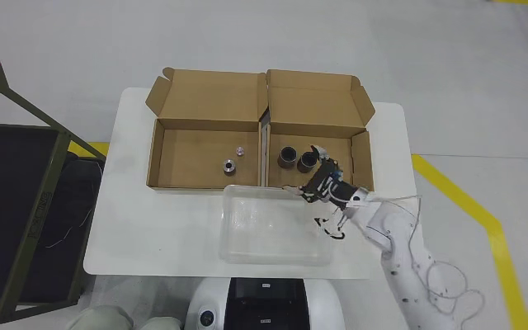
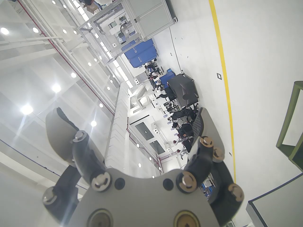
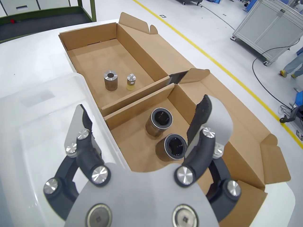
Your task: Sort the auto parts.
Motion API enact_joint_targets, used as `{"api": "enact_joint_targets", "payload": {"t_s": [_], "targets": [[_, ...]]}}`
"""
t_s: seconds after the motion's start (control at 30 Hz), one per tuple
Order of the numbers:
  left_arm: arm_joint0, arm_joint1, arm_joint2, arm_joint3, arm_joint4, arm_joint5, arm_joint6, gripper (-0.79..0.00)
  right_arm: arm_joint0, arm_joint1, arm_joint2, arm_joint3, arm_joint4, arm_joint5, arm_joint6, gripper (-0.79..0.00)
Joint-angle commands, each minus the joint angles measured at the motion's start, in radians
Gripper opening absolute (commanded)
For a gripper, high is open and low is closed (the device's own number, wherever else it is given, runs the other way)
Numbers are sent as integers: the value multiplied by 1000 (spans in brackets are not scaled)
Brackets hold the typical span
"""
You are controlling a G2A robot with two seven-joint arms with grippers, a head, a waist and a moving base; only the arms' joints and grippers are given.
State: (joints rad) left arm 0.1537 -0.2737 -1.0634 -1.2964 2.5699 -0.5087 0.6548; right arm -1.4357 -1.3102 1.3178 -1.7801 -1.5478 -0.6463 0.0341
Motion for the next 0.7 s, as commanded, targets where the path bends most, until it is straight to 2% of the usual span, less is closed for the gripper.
{"api": "enact_joint_targets", "payload": {"t_s": [0.0, 0.37, 0.67], "targets": [[0, 0, 0, 0, 0, 0, 0, 0, -43, 8, 40, -13, -1, 11, -40, 0], [0, 0, 0, 0, 0, 0, 0, 0, -279, 35, 211, -110, -8, 114, -251, 0], [0, 0, 0, 0, 0, 0, 0, 0, -417, 44, 281, -173, 0, 191, -345, 0]]}}
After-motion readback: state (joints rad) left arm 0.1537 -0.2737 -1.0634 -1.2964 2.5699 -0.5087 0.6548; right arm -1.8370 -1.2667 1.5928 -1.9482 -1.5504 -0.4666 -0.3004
